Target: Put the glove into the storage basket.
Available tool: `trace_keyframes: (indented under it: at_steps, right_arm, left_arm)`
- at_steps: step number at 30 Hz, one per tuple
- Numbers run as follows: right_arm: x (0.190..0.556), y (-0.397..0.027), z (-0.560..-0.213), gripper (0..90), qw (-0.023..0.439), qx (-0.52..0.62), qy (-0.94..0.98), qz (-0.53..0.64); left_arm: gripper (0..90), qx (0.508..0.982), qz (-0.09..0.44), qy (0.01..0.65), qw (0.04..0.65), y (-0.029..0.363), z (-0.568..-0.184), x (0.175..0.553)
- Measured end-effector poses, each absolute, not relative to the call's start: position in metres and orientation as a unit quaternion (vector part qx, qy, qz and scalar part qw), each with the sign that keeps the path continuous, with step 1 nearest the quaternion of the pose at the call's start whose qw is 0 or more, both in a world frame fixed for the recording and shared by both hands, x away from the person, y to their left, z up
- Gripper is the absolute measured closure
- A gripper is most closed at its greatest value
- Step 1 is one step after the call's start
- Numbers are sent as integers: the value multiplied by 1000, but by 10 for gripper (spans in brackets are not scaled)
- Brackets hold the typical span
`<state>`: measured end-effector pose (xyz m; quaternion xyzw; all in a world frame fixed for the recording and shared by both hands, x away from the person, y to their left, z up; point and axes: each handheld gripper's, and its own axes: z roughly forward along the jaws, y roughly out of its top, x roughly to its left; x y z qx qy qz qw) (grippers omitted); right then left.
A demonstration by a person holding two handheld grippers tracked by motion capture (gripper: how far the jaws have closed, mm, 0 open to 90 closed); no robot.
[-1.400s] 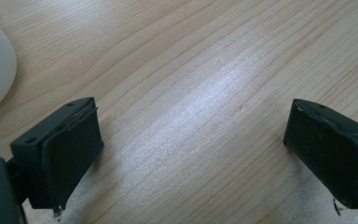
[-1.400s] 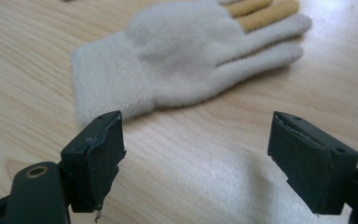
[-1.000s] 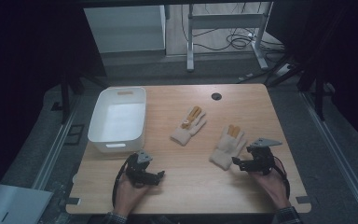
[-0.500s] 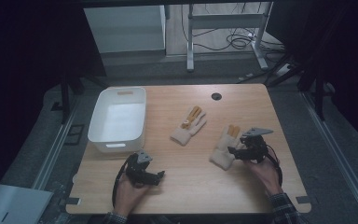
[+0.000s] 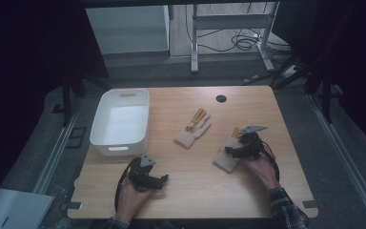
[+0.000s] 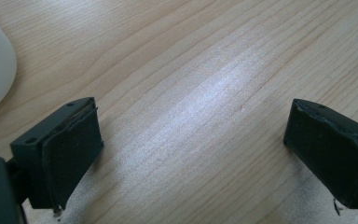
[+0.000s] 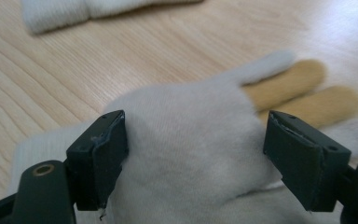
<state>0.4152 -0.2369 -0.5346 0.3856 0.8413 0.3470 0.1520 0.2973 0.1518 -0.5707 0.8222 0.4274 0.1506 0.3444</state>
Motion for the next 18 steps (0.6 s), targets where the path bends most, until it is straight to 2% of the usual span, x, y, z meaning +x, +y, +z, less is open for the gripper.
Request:
trace_keyframes:
  at_steps: [5, 8, 13, 18]
  right_arm:
    - [417, -230, -543, 278, 159, 362, 858, 328]
    - [415, -229, -542, 457, 162, 353, 860, 330]
    - [411, -229, -540, 680, 156, 357, 858, 334]
    - [408, -231, -536, 754, 155, 354, 858, 337]
  left_arm:
    - [39, 822, 151, 427, 344, 152, -571, 297]
    - [39, 822, 151, 427, 345, 152, -571, 297]
    - [39, 822, 151, 427, 344, 152, -571, 297]
    - [39, 822, 151, 427, 344, 152, -571, 297]
